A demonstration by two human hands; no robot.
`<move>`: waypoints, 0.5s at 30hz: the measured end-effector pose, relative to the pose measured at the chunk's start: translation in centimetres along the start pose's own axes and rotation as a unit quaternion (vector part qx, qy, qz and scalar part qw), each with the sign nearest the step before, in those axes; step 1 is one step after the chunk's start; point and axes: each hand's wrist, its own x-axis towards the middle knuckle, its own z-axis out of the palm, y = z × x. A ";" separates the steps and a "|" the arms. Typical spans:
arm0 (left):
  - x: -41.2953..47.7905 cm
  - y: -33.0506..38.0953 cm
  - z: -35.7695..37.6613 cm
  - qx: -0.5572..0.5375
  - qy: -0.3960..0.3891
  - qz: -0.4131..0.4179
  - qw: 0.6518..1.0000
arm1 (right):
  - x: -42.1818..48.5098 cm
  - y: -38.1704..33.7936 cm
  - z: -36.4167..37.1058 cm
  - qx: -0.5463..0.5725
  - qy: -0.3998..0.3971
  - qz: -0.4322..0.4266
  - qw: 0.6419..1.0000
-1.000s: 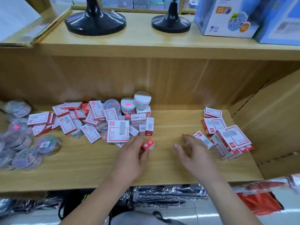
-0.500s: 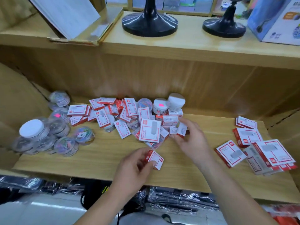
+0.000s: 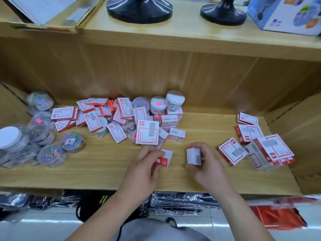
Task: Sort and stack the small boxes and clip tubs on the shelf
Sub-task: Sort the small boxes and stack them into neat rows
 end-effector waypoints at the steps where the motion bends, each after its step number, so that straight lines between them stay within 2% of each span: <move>1: -0.2 -0.1 0.2 0.009 -0.019 0.010 1.000 | -0.2 0.2 0.0 -0.006 0.006 -0.006 1.000; 3: -0.7 -0.3 0.4 0.008 -0.043 0.014 0.999 | -0.5 0.6 0.0 0.002 0.012 -0.013 1.000; 7: -1.1 -0.3 -0.2 0.017 -0.010 -0.013 1.000 | -1.3 0.6 -0.7 0.024 0.042 0.013 0.999; 12: -0.1 1.3 1.5 0.110 -0.041 -0.062 0.991 | -1.2 1.1 -0.2 -0.070 0.091 -0.009 0.993; 15: 0.2 1.2 2.5 0.110 -0.042 -0.063 0.991 | -1.3 1.0 0.2 -0.126 0.135 -0.073 0.980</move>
